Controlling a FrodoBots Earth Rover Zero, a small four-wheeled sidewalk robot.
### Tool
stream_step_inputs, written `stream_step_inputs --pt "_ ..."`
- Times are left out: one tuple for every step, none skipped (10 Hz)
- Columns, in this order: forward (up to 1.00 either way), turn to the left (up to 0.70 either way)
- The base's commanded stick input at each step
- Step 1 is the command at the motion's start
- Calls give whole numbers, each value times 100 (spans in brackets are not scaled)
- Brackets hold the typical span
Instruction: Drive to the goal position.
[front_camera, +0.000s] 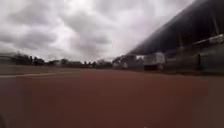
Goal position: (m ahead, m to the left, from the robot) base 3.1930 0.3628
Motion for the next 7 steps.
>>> stream_step_inputs --pt "70 0" --pt "70 0" --pt "70 0" --pt "70 0" --pt "70 0" --pt "70 0" --pt "70 0"
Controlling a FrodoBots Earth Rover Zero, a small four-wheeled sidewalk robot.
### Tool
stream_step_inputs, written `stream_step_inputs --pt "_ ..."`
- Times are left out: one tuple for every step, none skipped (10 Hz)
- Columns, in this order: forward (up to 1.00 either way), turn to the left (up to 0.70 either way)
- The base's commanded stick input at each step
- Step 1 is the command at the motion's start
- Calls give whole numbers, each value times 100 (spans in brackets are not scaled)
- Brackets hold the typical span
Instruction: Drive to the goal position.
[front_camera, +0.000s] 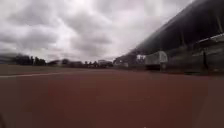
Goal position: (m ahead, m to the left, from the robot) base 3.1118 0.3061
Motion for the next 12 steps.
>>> stream_step_inputs --pt "70 0" --pt "70 0" --pt "70 0" --pt "70 0" --pt "70 0" --pt "70 0" --pt "70 0" --pt "70 0" --pt "70 0" --pt "70 0" --pt "70 0" --pt "70 0"
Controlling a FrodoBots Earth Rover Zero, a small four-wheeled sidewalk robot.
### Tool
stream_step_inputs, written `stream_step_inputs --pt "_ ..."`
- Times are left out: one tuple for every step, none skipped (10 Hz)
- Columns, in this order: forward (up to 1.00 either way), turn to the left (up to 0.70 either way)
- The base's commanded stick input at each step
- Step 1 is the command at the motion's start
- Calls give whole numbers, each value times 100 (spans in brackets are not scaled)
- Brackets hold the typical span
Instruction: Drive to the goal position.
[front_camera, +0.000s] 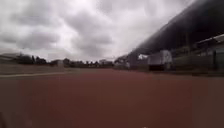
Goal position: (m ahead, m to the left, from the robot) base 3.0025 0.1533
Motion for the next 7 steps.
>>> stream_step_inputs --pt "70 0" --pt "70 0" --pt "70 0" --pt "70 0" --pt "70 0" --pt "70 0" --pt "70 0"
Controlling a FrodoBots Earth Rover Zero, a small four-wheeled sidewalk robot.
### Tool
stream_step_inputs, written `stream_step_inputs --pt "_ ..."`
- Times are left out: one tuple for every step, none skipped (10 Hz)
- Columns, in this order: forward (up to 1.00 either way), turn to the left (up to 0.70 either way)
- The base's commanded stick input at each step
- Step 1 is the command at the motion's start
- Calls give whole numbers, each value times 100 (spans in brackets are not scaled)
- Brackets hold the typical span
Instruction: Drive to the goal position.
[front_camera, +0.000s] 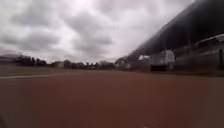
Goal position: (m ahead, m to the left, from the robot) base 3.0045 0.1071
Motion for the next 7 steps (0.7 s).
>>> stream_step_inputs --pt "70 0" --pt "70 0" --pt "70 0" --pt "70 0" --pt "70 0" --pt "70 0" --pt "70 0"
